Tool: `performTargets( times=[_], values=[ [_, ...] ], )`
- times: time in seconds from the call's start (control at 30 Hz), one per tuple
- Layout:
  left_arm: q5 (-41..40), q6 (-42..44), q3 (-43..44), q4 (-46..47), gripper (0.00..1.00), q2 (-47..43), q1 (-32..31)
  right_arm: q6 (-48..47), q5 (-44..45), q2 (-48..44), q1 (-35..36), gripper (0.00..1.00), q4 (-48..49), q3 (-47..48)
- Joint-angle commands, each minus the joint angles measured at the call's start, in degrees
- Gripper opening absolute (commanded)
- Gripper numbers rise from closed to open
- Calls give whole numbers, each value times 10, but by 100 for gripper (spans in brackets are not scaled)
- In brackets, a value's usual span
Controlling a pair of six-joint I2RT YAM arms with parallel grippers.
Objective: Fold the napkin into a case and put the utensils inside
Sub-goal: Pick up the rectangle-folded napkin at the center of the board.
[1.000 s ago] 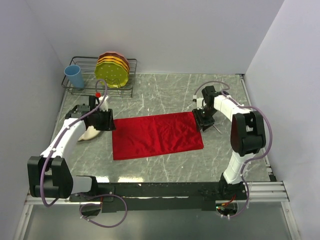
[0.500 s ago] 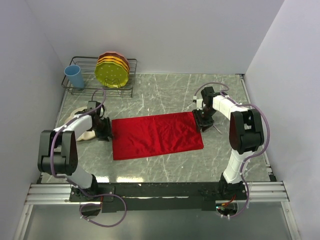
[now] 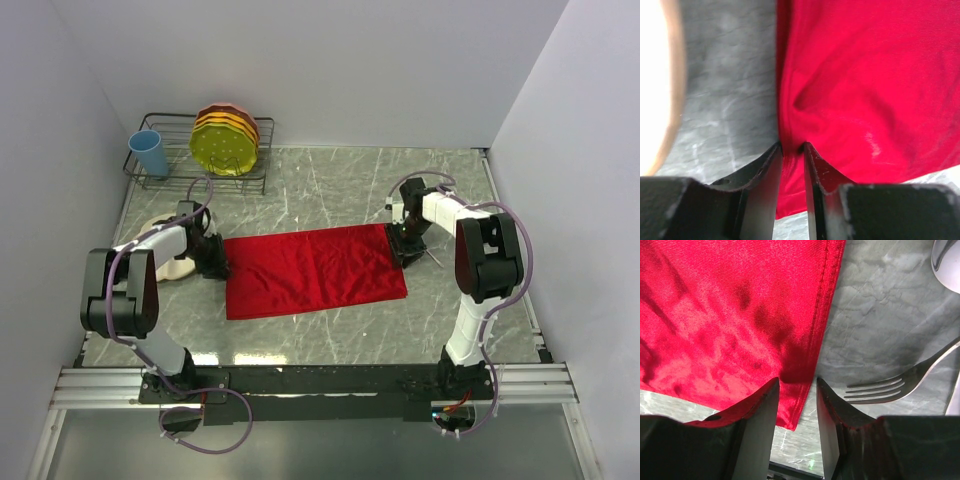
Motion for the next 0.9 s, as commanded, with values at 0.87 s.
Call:
performTargets(
  times=[0.87],
  values=[
    [43,150,148,-152,1,12,-16,52,-97,-86,20,53,24,-38]
  ],
)
